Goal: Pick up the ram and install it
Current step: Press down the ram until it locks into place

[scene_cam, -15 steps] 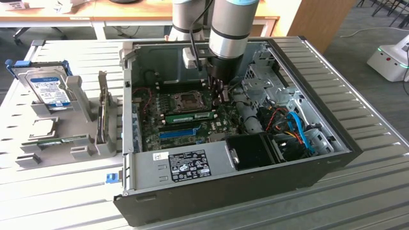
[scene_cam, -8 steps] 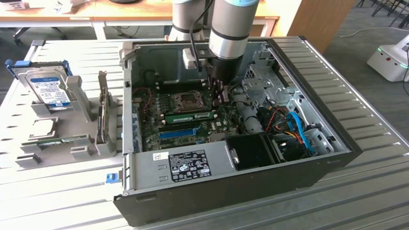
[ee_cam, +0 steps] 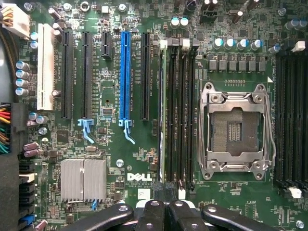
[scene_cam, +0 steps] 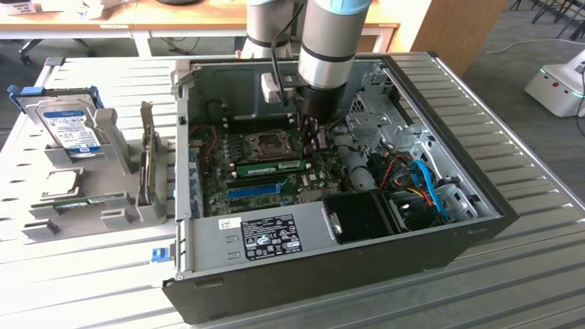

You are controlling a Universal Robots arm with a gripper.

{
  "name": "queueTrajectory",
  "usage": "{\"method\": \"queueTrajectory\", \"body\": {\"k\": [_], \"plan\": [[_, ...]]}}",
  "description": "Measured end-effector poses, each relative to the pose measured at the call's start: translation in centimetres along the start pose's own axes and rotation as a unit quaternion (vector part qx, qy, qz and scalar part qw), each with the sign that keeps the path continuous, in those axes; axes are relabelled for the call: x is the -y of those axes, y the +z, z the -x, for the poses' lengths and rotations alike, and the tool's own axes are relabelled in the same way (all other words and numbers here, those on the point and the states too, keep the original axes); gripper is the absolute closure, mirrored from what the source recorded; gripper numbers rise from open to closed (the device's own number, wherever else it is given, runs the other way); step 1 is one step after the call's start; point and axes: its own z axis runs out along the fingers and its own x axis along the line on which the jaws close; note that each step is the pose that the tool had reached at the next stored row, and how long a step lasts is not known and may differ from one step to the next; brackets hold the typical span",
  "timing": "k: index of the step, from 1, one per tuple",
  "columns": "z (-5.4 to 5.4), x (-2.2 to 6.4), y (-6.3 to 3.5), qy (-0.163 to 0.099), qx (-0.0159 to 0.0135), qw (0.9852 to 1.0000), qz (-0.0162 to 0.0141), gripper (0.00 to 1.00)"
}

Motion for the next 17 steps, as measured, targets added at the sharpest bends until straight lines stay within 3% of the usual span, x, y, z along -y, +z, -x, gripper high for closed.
{"method": "queueTrajectory", "body": {"k": [17], "plan": [[0.25,0.0,0.47,0.0,-0.0001,1.0,0.0,0.9]]}}
